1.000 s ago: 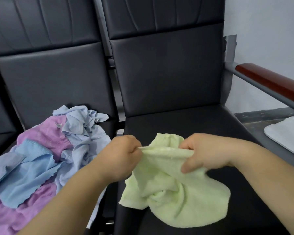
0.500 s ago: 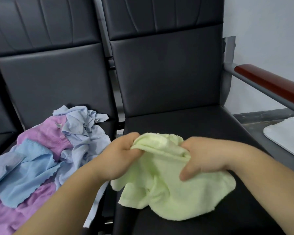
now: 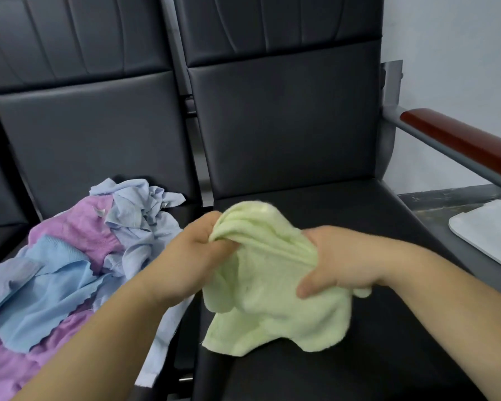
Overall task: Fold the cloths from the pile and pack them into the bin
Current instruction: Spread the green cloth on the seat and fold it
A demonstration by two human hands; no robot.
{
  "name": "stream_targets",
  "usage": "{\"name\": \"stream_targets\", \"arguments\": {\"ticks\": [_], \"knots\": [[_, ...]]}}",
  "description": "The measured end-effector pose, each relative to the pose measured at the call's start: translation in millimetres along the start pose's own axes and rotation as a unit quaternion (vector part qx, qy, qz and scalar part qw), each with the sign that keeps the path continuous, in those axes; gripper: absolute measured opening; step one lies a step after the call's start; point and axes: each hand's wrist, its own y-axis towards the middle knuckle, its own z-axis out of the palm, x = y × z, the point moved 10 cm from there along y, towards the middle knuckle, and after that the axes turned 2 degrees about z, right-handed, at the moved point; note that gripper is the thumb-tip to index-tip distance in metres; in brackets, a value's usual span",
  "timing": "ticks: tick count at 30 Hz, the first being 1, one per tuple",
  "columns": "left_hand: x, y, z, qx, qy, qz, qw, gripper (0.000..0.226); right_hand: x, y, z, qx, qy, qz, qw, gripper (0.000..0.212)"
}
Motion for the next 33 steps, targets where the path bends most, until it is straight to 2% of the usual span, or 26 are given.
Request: {"name": "stream_targets", "arguments": {"ticks": [1, 2, 3, 4, 6, 7, 8, 10, 11, 13, 15, 16, 18, 20, 21, 22, 24, 26, 28, 29, 30, 31, 32, 33], "knots": [[-3.2, 0.1, -0.5, 0.001, -0.024, 0.007, 1.000, 0.032, -5.8, 3.4, -3.0, -0.027, -0.077, 0.026, 0.996, 0.024], [-7.3, -0.7, 2.4, 0.019, -0.034, 0.010, 0.999, 0.030, -8.3, 5.5, -9.5, -0.059, -0.094, 0.039, 0.993, 0.014], [-7.0, -0.6, 6.3, 0.049, -0.015, 0.008, 0.999, 0.030, -9.3, 5.2, -17.2, -0.090, -0.056, 0.040, 0.994, 0.011], [-5.8, -1.4, 11.1, 0.081, 0.040, 0.004, 0.996, 0.031, -11.1, 4.5, -22.5, -0.104, 0.027, 0.035, 0.994, 0.010], [6.8, -2.4, 15.3, 0.114, 0.201, -0.011, 0.973, 0.026, -7.6, 1.0, -26.0, -0.092, 0.198, 0.002, 0.976, 0.010], [12.3, -2.7, 14.4, 0.110, 0.236, -0.018, 0.965, 0.025, -3.7, -0.8, -27.2, -0.080, 0.267, -0.018, 0.960, 0.015], [15.1, -2.2, 13.3, 0.102, 0.228, -0.022, 0.968, 0.023, 1.0, -2.2, -26.6, -0.065, 0.319, -0.039, 0.945, 0.021], [12.0, -1.2, 7.9, 0.063, 0.127, -0.014, 0.990, 0.020, 13.0, -4.7, -18.3, -0.021, 0.358, -0.072, 0.931, 0.031], [7.9, -0.6, 0.5, 0.023, 0.070, -0.009, 0.997, 0.017, 16.0, -5.6, -12.3, 0.000, 0.323, -0.075, 0.943, 0.038], [0.6, -1.2, -10.9, -0.036, -0.039, -0.008, 0.999, 0.014, 12.6, -1.4, -1.9, -0.002, 0.139, -0.054, 0.989, 0.043], [-3.7, 0.1, -9.4, -0.021, -0.093, 0.003, 0.995, 0.027, 1.9, 5.0, -2.7, -0.043, -0.016, 0.006, 0.999, 0.030], [-7.5, -1.2, -5.8, 0.002, -0.087, 0.006, 0.996, 0.032, 1.1, 6.8, -7.2, -0.068, -0.034, 0.021, 0.997, 0.020], [-4.5, -1.3, 3.8, 0.065, 0.009, 0.005, 0.998, 0.034, -1.4, 5.7, -18.6, -0.103, 0.032, 0.024, 0.994, 0.012], [9.0, -1.7, 8.6, 0.103, 0.198, -0.013, 0.975, 0.024, -2.2, 1.9, -24.2, -0.104, 0.169, 0.008, 0.980, 0.010], [16.3, -1.3, 7.6, 0.103, 0.251, -0.023, 0.962, 0.019, -0.1, -0.4, -25.5, -0.097, 0.235, -0.004, 0.967, 0.011], [18.9, -1.2, 6.4, 0.097, 0.251, -0.029, 0.963, 0.016, 1.2, -1.2, -27.0, -0.091, 0.291, -0.019, 0.952, 0.014], [14.6, -0.4, 2.1, 0.067, 0.152, -0.013, 0.986, 0.022, 8.0, -4.3, -23.6, -0.056, 0.336, -0.050, 0.939, 0.026], [5.2, -1.2, -4.9, 0.025, 0.032, 0.001, 0.999, 0.029, 8.7, -4.7, -13.3, -0.008, 0.255, -0.048, 0.966, 0.035], [0.6, -0.6, -15.6, -0.030, -0.032, 0.007, 0.999, 0.032, -3.5, 0.7, -8.5, -0.020, 0.029, -0.003, 0.999, 0.022], [0.0, -0.4, -18.9, -0.043, -0.050, 0.007, 0.998, 0.030, -8.3, 3.6, -8.9, -0.034, -0.071, 0.022, 0.997, 0.014], [-2.5, -0.3, -17.5, -0.037, -0.067, 0.008, 0.997, 0.029, -9.7, 6.4, -12.0, -0.054, -0.124, 0.034, 0.990, 0.020], [-3.3, 0.2, -13.0, -0.013, -0.076, 0.001, 0.997, 0.031, -6.8, 6.6, -17.8, -0.083, -0.131, 0.035, 0.987, 0.025], [-2.8, -0.2, -7.0, 0.018, -0.057, -0.011, 0.998, 0.036, -5.7, 5.1, -25.5, -0.110, -0.076, 0.033, 0.991, 0.026], [-0.3, -0.8, -2.4, 0.046, 0.010, -0.020, 0.999, 0.038, -7.0, 3.4, -32.7, -0.129, 0.019, 0.030, 0.991, 0.025]]}}
